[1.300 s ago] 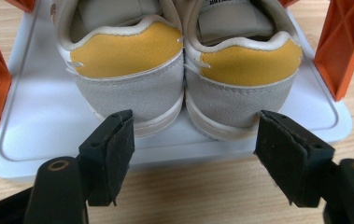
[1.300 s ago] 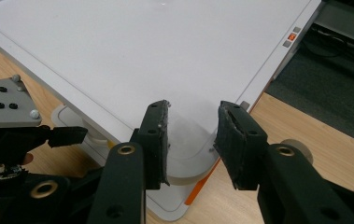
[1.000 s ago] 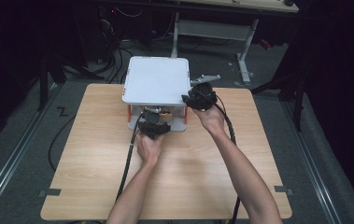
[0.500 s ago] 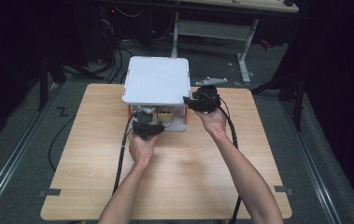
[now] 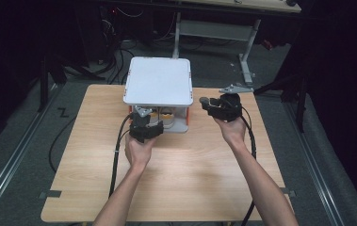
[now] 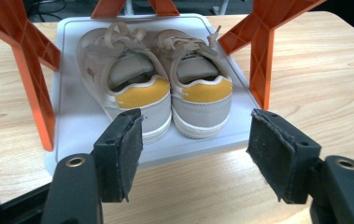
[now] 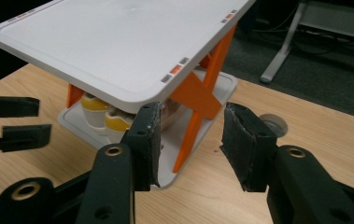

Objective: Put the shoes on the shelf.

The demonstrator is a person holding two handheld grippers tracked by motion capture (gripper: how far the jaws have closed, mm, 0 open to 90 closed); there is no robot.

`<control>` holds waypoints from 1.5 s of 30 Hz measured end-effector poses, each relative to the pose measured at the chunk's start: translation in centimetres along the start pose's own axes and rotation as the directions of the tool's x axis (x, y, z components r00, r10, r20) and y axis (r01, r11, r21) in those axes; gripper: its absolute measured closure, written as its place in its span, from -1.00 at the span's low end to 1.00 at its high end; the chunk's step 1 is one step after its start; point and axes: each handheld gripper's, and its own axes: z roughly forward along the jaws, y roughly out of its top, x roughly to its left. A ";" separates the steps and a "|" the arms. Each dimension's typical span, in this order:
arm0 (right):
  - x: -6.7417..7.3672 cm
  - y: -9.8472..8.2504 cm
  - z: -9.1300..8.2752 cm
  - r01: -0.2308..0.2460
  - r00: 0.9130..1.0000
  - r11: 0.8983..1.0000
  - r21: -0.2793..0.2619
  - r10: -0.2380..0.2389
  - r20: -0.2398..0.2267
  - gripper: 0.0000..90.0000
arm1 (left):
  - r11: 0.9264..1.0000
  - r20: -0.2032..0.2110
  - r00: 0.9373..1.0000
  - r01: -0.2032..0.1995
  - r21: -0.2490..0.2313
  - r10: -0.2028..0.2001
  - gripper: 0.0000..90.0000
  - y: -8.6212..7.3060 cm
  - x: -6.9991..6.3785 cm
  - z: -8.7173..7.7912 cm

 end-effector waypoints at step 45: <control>-4.3 -13.4 -9.4 -0.135 0.989 0.990 -0.048 0.138 0.050 0.00 | 0.999 0.104 0.995 0.006 -0.046 -0.001 -0.40 -5.5 4.6 -6.9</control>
